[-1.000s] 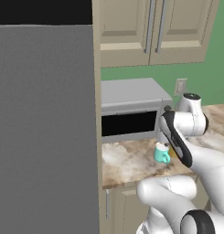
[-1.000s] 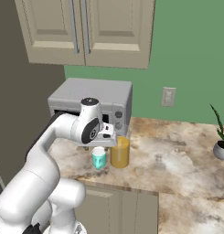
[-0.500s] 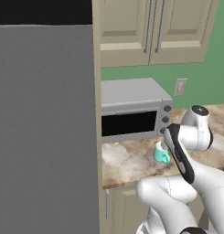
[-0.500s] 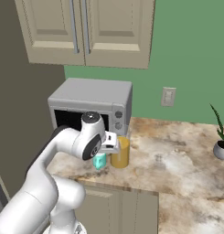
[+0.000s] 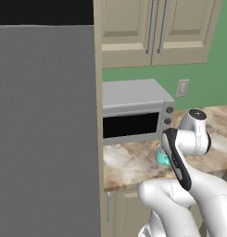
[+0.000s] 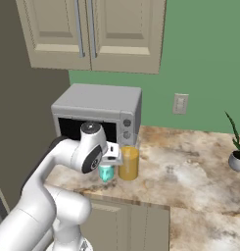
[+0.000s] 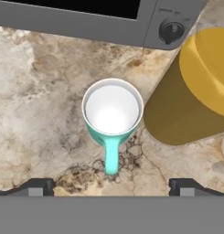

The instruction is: Pick the mug from the counter and place it inside the microwave. Then close the microwave.

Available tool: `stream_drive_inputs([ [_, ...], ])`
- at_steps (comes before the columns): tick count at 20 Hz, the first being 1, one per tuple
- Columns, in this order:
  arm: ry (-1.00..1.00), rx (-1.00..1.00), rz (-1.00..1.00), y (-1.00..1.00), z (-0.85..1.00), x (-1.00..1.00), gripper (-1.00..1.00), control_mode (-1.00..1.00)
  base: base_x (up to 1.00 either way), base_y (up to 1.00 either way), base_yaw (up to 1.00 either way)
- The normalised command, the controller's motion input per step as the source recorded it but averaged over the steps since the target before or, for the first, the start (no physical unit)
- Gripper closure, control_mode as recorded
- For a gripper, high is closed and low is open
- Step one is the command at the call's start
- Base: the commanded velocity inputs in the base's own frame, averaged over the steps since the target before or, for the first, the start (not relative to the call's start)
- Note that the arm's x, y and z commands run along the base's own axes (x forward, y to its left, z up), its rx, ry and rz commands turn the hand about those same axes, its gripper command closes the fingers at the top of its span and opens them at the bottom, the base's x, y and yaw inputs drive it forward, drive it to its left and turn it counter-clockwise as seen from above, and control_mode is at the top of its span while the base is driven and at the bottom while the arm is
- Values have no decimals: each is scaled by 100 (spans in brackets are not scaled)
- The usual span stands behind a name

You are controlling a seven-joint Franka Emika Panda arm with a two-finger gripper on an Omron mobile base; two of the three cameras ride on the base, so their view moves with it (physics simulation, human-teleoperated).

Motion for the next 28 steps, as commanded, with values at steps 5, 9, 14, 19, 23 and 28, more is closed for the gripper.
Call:
stream_drive_inputs([
  [5, 0, 0, 0, -2, -21, 0, -100, -100, 0, 0, 0],
  [9, 0, 0, 0, -5, -31, 0, -100, -100, 0, 0, 0],
  [14, 0, 0, 0, 0, -22, 0, -100, -100, 0, 0, 0],
  [19, 0, 0, 0, 0, -15, 0, -100, -100, 0, 0, 0],
  [23, 0, 0, 0, 0, -19, 3, -100, -100, 0, 0, 0],
  [28, 0, 0, 0, 7, -22, 0, -100, -100, 0, 0, 0],
])
